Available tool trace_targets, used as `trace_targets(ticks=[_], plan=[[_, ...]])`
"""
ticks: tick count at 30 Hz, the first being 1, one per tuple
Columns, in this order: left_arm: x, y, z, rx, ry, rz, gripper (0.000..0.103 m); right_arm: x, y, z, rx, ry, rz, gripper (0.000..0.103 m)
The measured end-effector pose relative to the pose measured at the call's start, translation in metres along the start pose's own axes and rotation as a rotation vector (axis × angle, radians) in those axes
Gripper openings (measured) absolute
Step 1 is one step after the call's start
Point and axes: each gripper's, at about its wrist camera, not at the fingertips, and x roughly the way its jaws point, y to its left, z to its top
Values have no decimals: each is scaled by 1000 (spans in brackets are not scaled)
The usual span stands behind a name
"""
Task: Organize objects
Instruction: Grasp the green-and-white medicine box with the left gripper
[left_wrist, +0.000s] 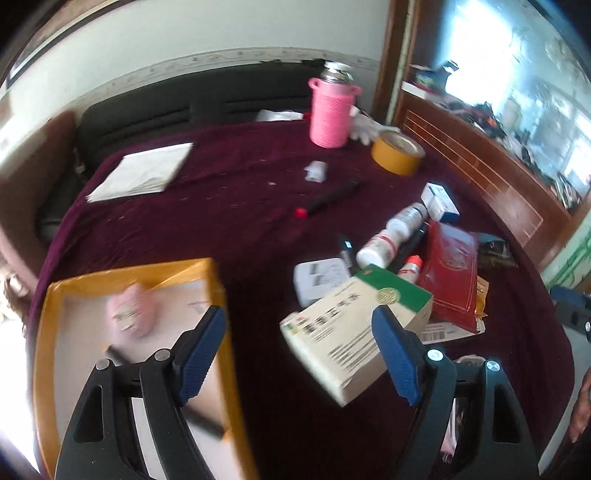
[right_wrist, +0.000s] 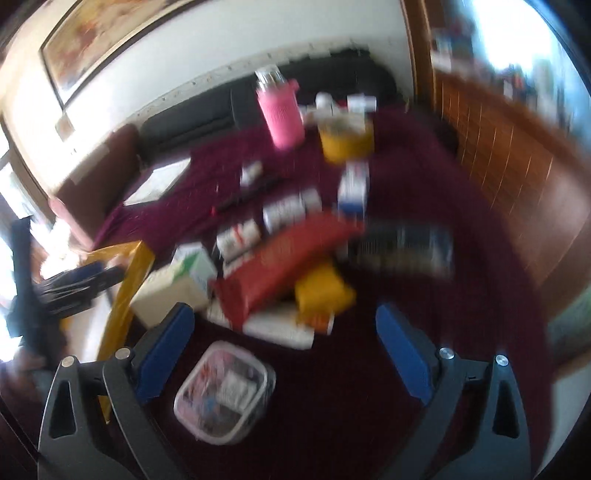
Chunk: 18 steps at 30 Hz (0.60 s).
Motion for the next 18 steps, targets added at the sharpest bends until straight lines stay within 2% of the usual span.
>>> trace_targets(ticks=[4,5,7,8,13,15,16,18], plan=[[37,-1,23,-84,50,12,76,0,-30,-19,93,18,50,99],[46,0,25,-108,65,-10,76,0,-34,-23,106,18,54,99],[58,-7,18,-92,129,-92,76,-1,-41,-28,118,19,77,99],[61,-15,12,-59,158,-144,76,-1,-42,-29,118,21,86,99],[35,-52,-10,127,175,-253,76,-1,-45,-30,111,12,102,99],[24,-68,-17,231,150,-218,77,1,-44,-31,107,12,116,99],[17,-79,-23,313,121,-173,77,2,-44,-33,102,14,120,99],[11,-87,-25,393,69,-139,77,4,-42,-36,97,22,124,99]])
